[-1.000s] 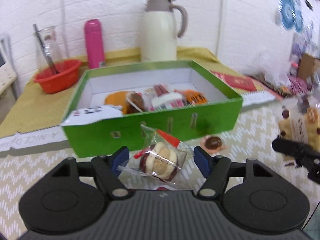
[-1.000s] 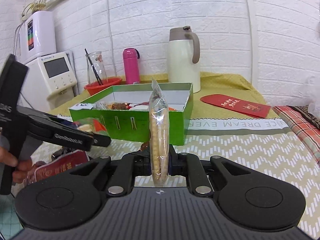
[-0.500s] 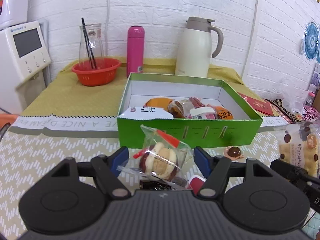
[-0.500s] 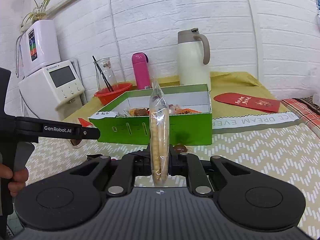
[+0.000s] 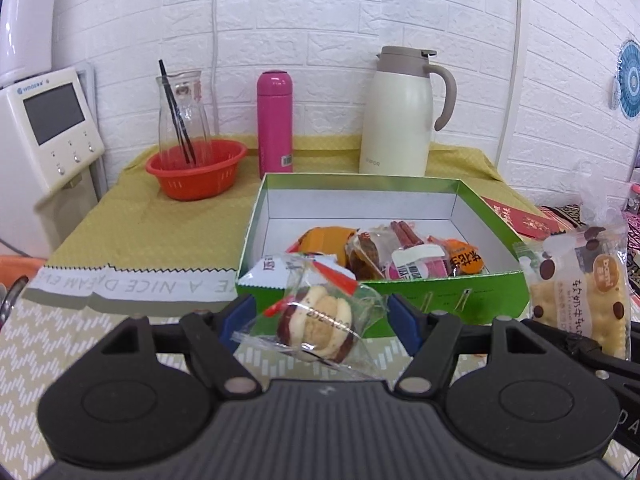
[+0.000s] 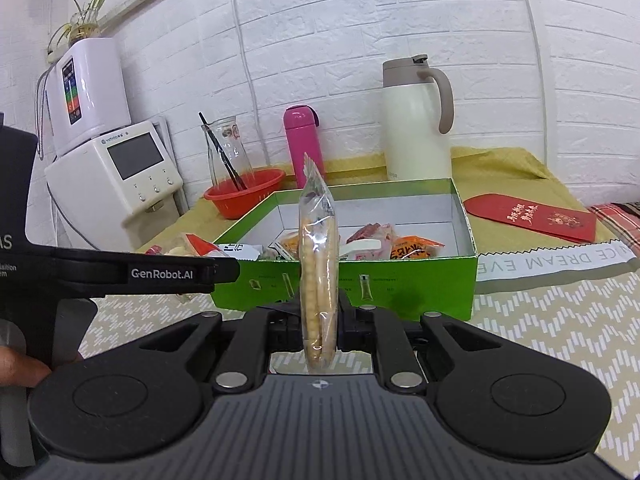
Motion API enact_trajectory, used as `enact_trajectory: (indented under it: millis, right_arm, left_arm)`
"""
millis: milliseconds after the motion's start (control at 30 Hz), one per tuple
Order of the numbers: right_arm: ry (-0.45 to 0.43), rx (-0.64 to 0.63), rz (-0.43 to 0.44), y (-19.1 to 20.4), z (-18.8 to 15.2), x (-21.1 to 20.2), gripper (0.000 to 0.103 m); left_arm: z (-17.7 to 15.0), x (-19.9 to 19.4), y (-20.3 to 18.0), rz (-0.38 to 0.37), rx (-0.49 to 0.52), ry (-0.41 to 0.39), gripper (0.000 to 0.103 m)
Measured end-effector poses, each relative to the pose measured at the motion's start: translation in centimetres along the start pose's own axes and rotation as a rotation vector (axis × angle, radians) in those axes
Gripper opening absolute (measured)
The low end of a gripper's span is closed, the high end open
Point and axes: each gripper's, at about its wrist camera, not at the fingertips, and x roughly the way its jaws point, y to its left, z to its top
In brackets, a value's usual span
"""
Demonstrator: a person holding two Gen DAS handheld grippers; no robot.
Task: Organize snacks
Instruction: 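Lower the cookie packet and cracker stick bag into the green box and open both grippers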
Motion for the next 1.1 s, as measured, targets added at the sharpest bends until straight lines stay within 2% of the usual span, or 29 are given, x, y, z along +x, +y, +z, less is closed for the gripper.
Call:
enact_trajectory:
  millis: [133,233,300,333,400,500,633,733,800,833,933,1033,1100]
  right_arm:
    - [-0.03,0.034,0.004,-1.3,1.4,1.2,0.023]
    - [-0.083,0.051,-0.051,-3.2,3.6,2.5,0.023]
    - [-0.076,0.038,-0.057,-4.2,4.8,3.9,0.023]
    - [-0.053,0.024,-0.053,-4.6,5.1,4.8,0.023]
    - [-0.012,0.015,-0.053,-5.1,5.1,6.7,0.023]
    - [0.043,0.018,-0.08,-5.7,4.4,9.1,0.023]
    - [0.058,0.042,-0.071,-6.2,3.7,10.7,0.023]
    - [0.03,0.015,-0.072,-5.8,3.4,10.3,0.023]
    - [0.002,0.002,-0.06,-5.5,3.3,9.5,0.023]
    - [-0.017,-0.003,-0.051,-5.3,3.5,9.1,0.023]
    - [-0.059,-0.011,-0.027,-4.5,3.7,7.3,0.023]
    - [-0.092,-0.012,0.013,-3.5,3.7,5.3,0.023]
    - [-0.098,-0.02,0.035,-2.8,3.6,4.1,0.023]
  left_arm:
    - [1.3,0.9,0.1,-0.003,0.006,-0.018,0.07]
    - [3.3,1.9,0.2,-0.024,0.006,-0.069,0.066]
    - [4.5,3.2,-0.3,-0.009,0.047,-0.094,0.066]
    - [5.0,4.1,-0.5,-0.012,0.061,-0.089,0.065]
    - [5.7,6.3,-0.6,-0.067,0.056,-0.054,0.066]
    - [5.5,9.0,-0.4,-0.091,0.035,-0.001,0.065]
    - [4.7,9.1,0.9,-0.103,0.012,0.014,0.065]
    - [3.9,6.3,2.2,-0.05,0.045,-0.036,0.084]
    - [3.2,4.1,3.0,-0.017,0.073,-0.063,0.085]
    - [2.7,3.2,3.3,0.0,0.106,-0.054,0.103]
    - [0.6,1.5,3.7,0.029,0.16,-0.052,0.103]
    - [-1.0,2.9,3.5,-0.022,0.177,0.059,0.103]
    - [-1.7,4.6,3.2,-0.011,0.156,0.124,0.103]
